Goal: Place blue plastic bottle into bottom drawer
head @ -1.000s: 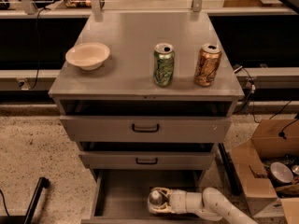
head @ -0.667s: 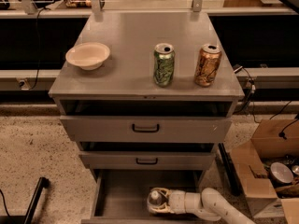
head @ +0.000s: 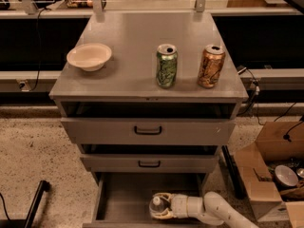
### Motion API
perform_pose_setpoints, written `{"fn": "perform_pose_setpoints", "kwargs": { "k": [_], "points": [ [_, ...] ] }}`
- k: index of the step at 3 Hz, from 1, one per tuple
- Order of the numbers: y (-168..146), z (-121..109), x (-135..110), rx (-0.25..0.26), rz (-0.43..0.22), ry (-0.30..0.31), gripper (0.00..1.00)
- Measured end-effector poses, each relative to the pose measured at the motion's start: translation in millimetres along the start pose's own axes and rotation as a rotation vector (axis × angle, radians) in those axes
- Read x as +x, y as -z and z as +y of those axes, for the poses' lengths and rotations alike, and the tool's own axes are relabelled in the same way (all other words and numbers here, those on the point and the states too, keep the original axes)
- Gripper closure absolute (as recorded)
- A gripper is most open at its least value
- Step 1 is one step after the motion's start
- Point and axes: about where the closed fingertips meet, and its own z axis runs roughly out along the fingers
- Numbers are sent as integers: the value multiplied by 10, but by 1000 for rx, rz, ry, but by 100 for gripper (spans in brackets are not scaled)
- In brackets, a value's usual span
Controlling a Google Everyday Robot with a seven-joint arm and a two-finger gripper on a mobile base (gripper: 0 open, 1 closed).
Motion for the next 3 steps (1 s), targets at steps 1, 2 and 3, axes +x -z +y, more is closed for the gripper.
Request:
{"fn": "perform_pose_setpoints", "kwargs": {
  "k": [1, 2, 3],
  "points": [
    [-17, 10, -6, -3, -2, -1, 0],
    [-17, 11, -6, -3, -2, -1, 0],
    [23, 30, -12, -3, -16, -20, 0]
  ]
}}
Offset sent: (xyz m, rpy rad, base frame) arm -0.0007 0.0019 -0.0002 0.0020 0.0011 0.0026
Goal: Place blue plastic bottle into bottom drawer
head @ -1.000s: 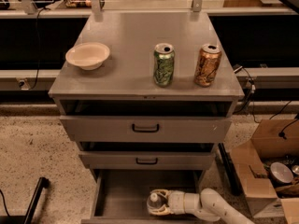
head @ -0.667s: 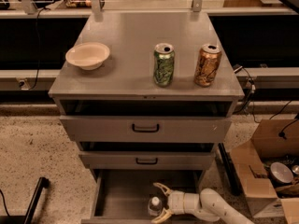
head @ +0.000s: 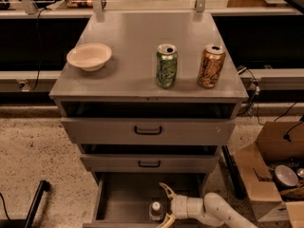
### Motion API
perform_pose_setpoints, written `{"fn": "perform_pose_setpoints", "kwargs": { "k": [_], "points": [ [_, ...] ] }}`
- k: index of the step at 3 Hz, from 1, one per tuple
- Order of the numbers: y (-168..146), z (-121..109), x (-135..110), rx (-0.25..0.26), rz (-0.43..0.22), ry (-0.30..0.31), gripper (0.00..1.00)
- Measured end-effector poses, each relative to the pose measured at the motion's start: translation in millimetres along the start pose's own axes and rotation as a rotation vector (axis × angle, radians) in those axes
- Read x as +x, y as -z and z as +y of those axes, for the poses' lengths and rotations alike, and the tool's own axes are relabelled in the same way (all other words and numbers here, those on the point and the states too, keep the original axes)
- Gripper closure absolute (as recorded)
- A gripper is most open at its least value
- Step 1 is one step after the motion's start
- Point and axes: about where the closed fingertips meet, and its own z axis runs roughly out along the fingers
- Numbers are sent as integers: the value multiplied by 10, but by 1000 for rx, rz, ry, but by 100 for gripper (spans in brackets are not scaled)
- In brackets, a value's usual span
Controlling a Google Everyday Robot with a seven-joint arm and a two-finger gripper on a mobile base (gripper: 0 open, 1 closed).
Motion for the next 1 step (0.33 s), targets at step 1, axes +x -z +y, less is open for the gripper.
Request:
{"fn": "perform_pose_setpoints", "kwargs": {
  "k": [1],
  "points": [
    [226, 42, -9, 32, -68, -73, 0]
  ]
}}
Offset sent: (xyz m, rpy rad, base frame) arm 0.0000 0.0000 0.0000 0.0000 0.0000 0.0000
